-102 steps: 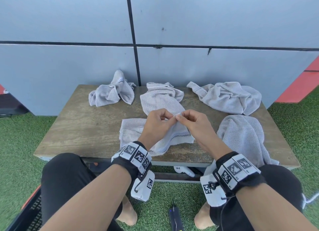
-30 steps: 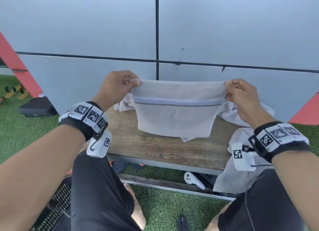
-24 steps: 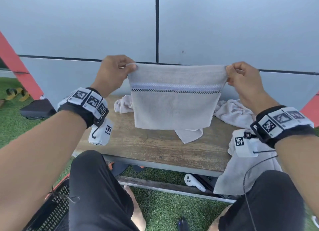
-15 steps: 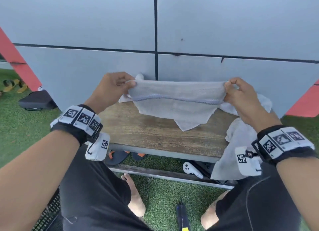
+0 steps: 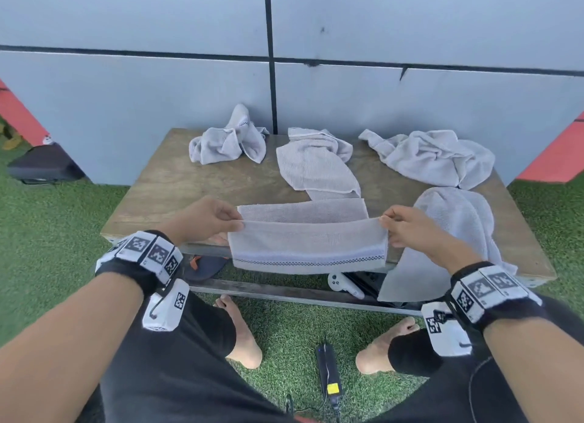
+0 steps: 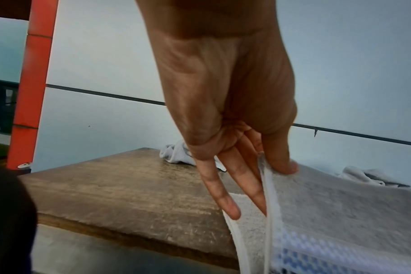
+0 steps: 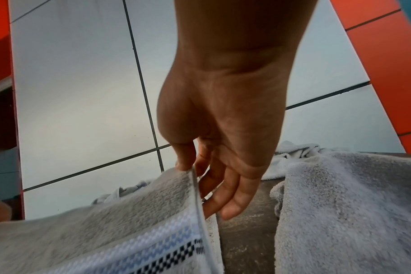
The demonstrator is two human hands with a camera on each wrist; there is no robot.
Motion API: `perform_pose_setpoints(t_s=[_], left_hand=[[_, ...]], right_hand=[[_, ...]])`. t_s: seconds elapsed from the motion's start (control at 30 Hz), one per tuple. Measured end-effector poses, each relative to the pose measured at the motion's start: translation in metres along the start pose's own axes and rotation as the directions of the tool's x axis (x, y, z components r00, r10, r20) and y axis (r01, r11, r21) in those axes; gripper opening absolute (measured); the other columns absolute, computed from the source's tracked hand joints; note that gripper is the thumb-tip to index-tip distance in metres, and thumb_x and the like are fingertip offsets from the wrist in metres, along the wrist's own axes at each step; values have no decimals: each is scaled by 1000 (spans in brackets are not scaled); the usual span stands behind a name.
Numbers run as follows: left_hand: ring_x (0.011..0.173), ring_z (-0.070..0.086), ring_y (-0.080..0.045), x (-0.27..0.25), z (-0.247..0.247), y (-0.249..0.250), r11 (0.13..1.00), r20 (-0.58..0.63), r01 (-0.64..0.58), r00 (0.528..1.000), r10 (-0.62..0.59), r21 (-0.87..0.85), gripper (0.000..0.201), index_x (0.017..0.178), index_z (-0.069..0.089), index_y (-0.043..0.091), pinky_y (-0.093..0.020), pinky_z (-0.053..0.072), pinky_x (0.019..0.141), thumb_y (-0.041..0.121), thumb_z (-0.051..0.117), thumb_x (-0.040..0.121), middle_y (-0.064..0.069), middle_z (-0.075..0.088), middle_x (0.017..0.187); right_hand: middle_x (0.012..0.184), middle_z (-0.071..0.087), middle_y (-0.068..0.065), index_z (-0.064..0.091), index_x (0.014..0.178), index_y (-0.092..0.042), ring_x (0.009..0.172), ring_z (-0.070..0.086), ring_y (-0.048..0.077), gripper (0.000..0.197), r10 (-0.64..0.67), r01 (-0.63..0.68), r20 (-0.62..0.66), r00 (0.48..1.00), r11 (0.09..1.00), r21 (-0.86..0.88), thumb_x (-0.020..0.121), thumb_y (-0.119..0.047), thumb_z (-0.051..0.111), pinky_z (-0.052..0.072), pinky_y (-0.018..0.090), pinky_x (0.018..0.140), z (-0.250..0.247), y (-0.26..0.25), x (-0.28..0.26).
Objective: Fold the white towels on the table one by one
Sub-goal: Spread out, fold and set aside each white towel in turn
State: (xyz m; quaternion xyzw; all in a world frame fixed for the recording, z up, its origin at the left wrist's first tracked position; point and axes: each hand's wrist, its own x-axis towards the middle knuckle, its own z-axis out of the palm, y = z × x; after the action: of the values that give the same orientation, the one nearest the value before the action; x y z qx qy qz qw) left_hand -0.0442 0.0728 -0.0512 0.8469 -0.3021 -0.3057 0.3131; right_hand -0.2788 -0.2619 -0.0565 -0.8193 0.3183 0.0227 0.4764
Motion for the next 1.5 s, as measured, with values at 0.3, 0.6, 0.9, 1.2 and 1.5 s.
perform_pose_setpoints(t_s=[0.3,0.6,0.9,1.2,1.5], left_hand=[[75,71,-24,62,4,-3,988,-292,149,947,-131,39,18,77,70,12,-34,56,70,27,77,86,-7,74,79],[68,67,-19,94,18,-16,960,-414,279,876,-249,14,14,71,76,14,-33,59,67,23,83,80,1,68,63],[80,66,-17,99,18,-27,962,-394,273,887,-241,25,17,84,71,16,-36,60,73,25,84,78,-1,67,84],[85,62,-17,95,21,-22,956,-383,259,904,-192,133,18,92,72,14,-30,52,72,28,79,83,-3,66,92],[79,56,-16,80,28,-20,976,-365,155,927,-90,153,21,83,58,16,-27,41,61,27,76,85,1,60,86]], right_hand=[[103,65,3,63,98,-18,93,58,22,13,-79,36,-247,966,984,-173,98,-30,59,38,30,77,8,-14,67],[89,65,2,61,90,-23,88,57,24,9,-39,-33,-266,963,965,-262,96,-30,58,37,30,76,30,-6,116],[88,63,0,63,95,-20,85,54,22,16,-92,-13,-297,951,942,-334,96,-37,61,39,32,72,43,8,130],[78,61,-5,58,84,-27,77,59,20,14,-119,31,-251,961,943,-331,91,-36,65,40,31,70,37,16,125],[80,58,5,50,81,-18,76,54,25,16,-176,84,-253,951,938,-337,94,-25,57,40,35,66,42,9,111]])
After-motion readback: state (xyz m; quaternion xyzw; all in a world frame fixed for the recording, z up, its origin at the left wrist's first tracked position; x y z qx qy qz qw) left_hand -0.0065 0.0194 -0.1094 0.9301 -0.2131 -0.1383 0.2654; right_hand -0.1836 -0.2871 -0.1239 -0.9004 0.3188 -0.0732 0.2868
